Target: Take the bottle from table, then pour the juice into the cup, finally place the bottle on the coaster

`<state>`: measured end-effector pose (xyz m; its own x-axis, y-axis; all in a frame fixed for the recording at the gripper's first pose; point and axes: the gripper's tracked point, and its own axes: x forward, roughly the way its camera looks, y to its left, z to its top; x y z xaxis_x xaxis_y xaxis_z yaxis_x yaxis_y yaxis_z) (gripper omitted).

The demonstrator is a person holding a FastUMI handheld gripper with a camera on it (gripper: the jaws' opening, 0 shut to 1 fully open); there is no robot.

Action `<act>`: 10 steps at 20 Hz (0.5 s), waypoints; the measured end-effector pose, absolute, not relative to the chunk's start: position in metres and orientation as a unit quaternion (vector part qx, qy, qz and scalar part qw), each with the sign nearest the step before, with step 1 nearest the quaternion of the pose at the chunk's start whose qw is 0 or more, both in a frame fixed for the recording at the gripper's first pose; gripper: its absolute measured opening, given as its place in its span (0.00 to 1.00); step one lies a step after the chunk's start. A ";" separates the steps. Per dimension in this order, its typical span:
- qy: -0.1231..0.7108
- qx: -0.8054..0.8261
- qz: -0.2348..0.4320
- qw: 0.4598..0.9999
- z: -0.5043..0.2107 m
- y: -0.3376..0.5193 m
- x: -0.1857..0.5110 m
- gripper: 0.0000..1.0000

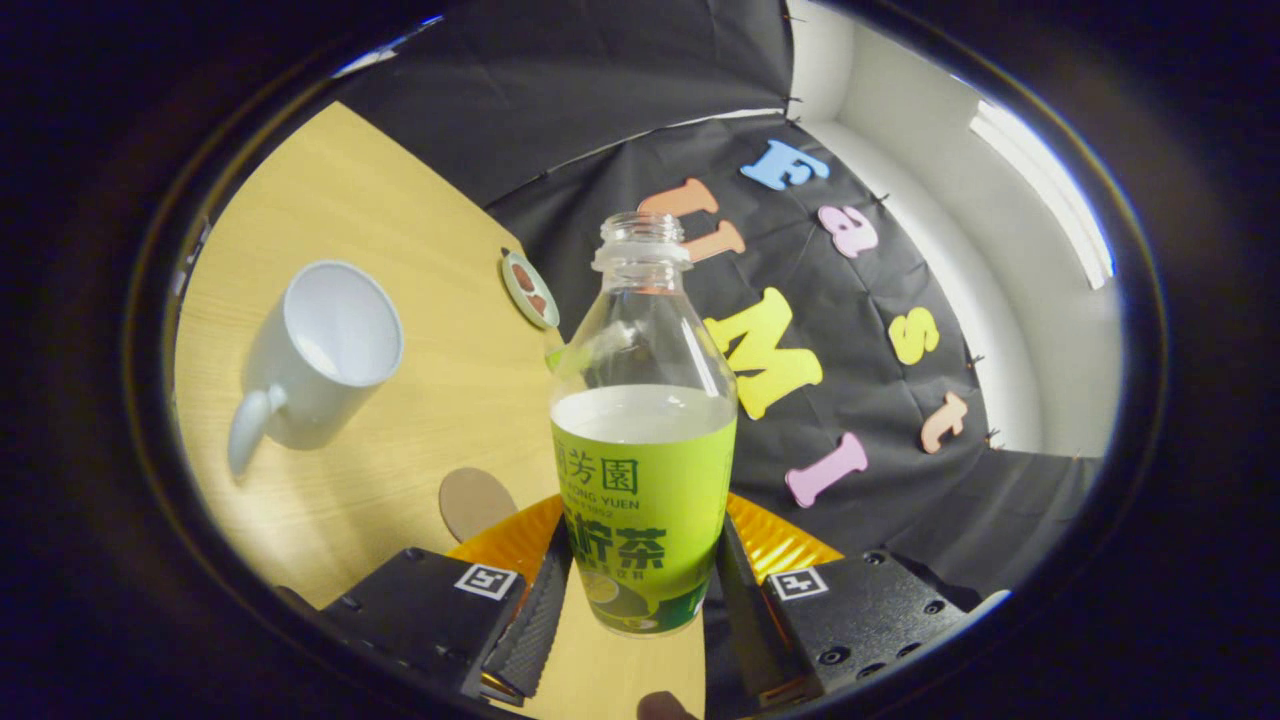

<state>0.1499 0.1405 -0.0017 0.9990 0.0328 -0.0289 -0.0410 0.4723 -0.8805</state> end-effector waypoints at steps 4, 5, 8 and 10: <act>0.001 -0.558 0.010 0.830 -0.003 0.139 0.152 0.77; -0.002 -0.569 0.006 0.822 -0.001 0.138 0.151 0.77; -0.019 -0.602 -0.006 0.799 0.008 0.139 0.149 0.77; -0.024 -0.611 -0.005 0.791 0.008 0.140 0.150 0.77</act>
<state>0.1505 0.1397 0.0076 0.9988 0.0210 0.0449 0.0381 0.2537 -0.9665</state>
